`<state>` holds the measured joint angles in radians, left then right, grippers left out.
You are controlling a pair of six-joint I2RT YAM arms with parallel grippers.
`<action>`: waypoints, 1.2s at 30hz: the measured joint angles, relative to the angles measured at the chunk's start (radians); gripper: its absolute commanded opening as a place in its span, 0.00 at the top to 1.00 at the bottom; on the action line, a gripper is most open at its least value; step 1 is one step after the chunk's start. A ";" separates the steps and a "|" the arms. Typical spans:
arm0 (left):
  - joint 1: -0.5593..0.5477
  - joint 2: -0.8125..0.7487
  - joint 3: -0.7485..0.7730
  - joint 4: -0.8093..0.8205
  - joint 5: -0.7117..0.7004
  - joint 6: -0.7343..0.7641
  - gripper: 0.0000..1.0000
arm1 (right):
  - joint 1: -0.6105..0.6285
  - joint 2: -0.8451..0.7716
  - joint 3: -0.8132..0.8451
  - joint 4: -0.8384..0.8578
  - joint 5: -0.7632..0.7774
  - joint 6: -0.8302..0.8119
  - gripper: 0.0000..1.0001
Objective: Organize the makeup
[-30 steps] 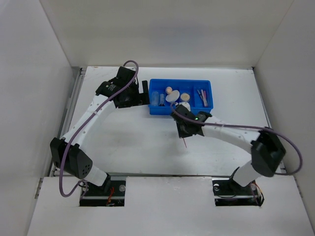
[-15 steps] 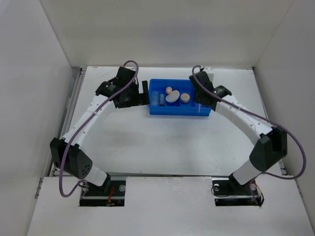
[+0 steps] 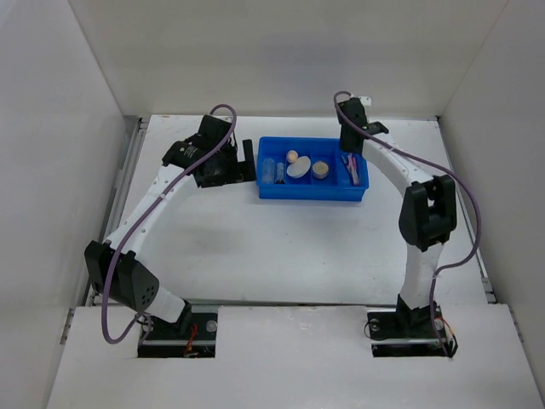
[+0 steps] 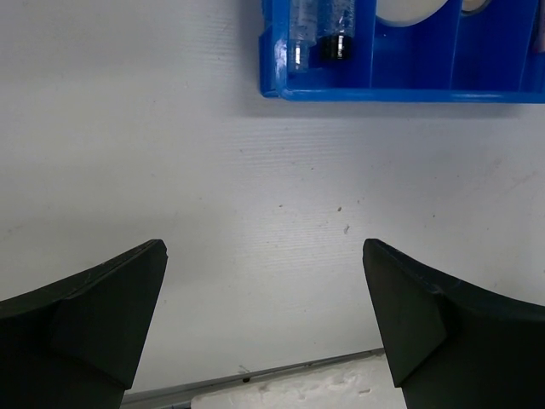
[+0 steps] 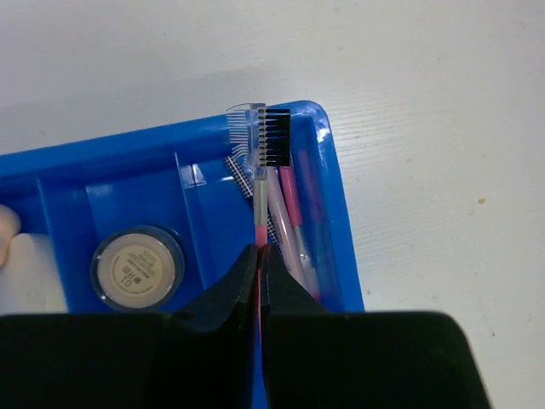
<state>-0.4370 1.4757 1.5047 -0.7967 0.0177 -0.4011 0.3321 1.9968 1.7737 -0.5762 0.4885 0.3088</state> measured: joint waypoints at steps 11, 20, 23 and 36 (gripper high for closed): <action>0.000 0.000 0.000 -0.008 -0.006 0.000 0.00 | -0.025 0.034 -0.004 0.008 -0.029 -0.006 0.04; 0.000 0.005 0.000 -0.027 -0.089 0.005 0.00 | -0.025 -0.177 -0.072 -0.020 -0.022 0.009 0.00; 0.001 0.016 0.000 -0.043 -0.158 0.008 0.00 | -0.025 -0.351 -0.179 -0.019 -0.016 0.034 0.00; 0.232 0.145 0.159 -0.065 -0.243 -0.005 0.43 | -0.031 -0.843 -0.662 -0.156 0.043 0.280 0.00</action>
<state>-0.2047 1.6203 1.6642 -0.8616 -0.2253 -0.4061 0.3016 1.1538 1.1118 -0.7326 0.5312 0.5884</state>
